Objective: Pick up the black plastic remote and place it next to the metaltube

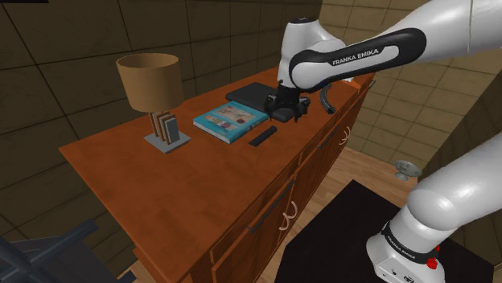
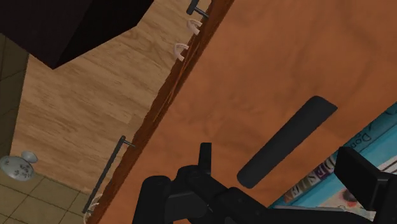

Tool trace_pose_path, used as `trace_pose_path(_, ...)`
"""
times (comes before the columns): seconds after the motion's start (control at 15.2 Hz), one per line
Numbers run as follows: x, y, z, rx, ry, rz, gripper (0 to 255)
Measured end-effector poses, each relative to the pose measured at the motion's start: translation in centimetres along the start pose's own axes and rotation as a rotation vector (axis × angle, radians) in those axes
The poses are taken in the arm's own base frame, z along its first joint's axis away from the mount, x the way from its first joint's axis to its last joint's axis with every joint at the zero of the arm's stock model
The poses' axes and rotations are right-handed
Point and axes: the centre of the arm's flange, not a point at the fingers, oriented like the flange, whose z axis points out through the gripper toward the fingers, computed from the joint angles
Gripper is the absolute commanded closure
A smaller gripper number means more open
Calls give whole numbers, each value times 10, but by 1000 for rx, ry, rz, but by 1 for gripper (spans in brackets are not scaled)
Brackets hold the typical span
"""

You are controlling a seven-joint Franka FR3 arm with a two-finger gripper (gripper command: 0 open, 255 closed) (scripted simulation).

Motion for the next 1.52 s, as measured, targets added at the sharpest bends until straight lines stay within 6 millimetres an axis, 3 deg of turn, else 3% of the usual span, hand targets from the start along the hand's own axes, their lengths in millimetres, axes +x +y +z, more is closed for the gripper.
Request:
trace_pose_path(0.59,57,-69,89,-89,14,335,0)
trace_pose_path(0.86,91,-86,133,-131,20,486,0)
trace_pose_path(1.52,99,-85,184,-145,24,536,0)
